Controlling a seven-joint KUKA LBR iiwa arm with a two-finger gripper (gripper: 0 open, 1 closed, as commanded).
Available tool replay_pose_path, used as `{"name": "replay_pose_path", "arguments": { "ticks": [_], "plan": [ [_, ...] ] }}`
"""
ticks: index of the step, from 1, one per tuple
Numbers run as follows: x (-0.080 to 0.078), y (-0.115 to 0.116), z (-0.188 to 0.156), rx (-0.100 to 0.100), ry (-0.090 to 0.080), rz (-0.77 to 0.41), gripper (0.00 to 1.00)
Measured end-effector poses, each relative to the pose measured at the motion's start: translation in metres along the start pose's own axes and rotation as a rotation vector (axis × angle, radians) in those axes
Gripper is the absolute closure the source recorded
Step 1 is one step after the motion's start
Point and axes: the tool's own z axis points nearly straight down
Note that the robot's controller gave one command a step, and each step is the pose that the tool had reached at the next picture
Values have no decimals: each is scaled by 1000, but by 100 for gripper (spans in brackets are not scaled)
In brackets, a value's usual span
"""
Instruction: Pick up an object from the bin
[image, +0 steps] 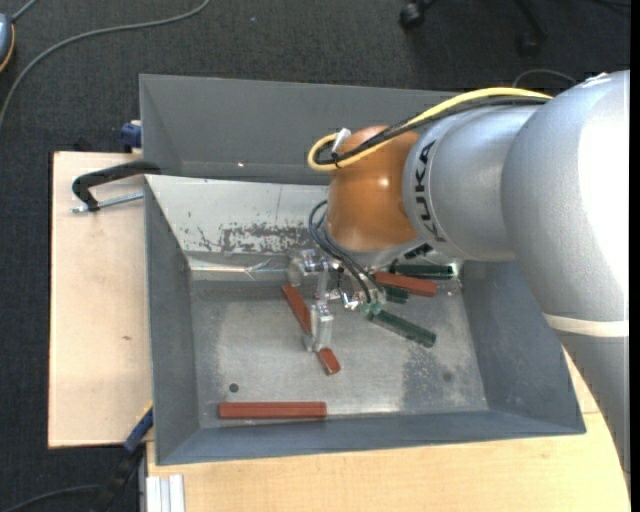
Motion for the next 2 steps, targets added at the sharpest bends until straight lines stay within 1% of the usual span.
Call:
{"name": "replay_pose_path", "arguments": {
  "ticks": [1,2],
  "plan": [
    [-5,-3,0,0,-2,-13,0],
    [5,-18,0,0,0,172,0]
  ]
}}
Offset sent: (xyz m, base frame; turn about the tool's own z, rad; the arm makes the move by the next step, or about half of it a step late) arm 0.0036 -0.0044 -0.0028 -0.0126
